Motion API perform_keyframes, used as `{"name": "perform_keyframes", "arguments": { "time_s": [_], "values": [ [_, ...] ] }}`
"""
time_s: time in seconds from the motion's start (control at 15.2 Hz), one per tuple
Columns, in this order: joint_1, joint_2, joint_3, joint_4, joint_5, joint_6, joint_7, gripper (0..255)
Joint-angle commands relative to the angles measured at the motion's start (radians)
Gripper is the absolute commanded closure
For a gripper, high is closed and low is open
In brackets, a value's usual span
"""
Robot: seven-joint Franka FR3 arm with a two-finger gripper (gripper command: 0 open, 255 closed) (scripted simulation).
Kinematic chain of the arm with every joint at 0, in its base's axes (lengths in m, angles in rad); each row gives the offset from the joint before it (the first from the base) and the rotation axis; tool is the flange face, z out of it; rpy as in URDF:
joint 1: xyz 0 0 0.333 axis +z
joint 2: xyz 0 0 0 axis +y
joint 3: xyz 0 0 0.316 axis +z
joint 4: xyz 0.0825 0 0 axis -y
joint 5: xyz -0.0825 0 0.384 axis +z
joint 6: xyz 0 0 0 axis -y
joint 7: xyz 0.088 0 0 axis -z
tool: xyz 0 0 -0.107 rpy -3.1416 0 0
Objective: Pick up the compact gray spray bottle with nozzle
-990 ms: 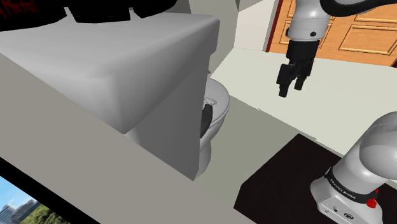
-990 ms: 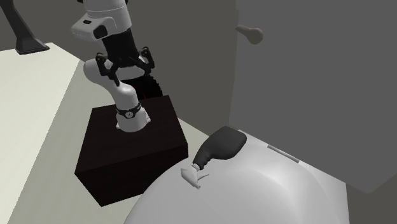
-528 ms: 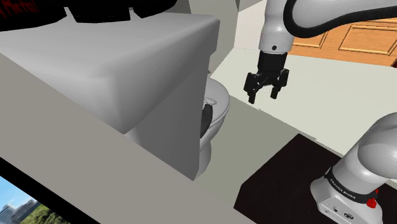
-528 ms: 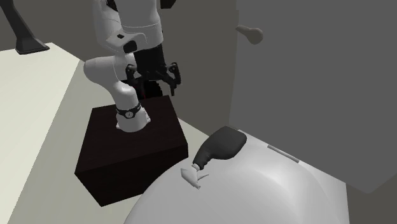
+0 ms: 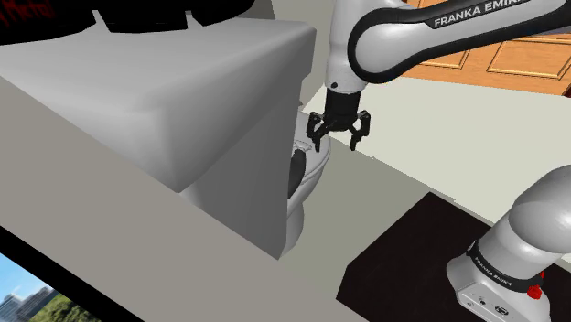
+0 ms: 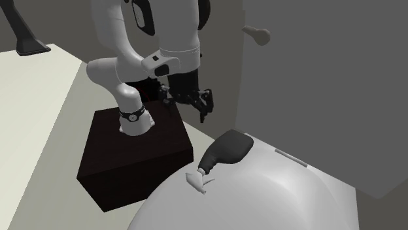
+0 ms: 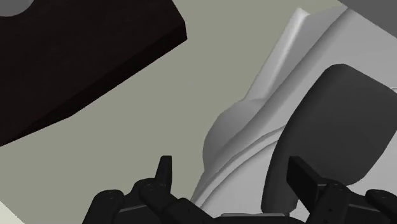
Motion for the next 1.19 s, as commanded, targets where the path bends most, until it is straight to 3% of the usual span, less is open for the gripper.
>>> {"name": "perform_keyframes", "arguments": {
  "time_s": [0.0, 0.46, 1.12],
  "values": [
    [-0.028, 0.086, 0.047, 0.037, -0.039, 0.060, 0.113, 0],
    [-0.073, 0.401, 0.131, 0.240, -0.287, 0.152, 0.523, 0],
    [-0.061, 0.452, 0.123, 0.186, -0.328, 0.246, 0.553, 0]
  ]
}}
